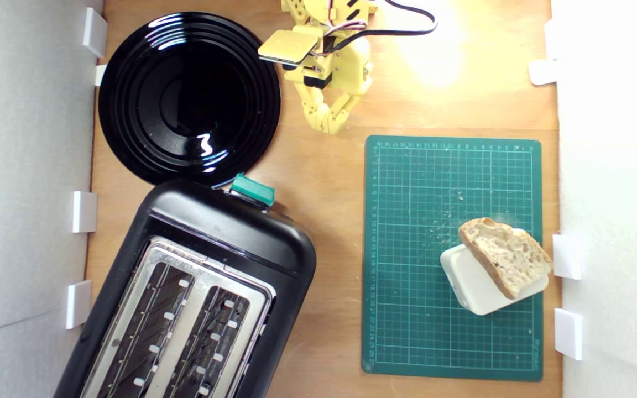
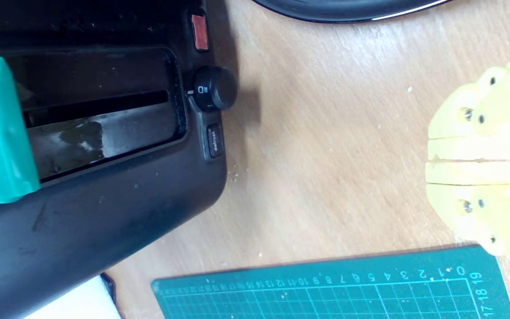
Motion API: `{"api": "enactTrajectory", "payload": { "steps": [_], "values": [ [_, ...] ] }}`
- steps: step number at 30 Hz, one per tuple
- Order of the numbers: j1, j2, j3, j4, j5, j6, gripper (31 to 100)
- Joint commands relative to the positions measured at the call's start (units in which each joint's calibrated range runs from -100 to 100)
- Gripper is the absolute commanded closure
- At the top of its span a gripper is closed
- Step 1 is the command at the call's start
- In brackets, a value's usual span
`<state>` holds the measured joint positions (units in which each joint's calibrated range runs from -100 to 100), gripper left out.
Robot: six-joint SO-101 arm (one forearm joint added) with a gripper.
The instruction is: Pick bread and place in toaster
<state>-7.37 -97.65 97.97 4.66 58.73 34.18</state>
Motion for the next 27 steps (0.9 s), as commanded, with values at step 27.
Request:
{"api": "enactTrajectory", "payload": {
  "steps": [27],
  "values": [
    [-0.5,33.2,-18.3,-15.1,-17.1,-0.1,91.2]
  ]
}}
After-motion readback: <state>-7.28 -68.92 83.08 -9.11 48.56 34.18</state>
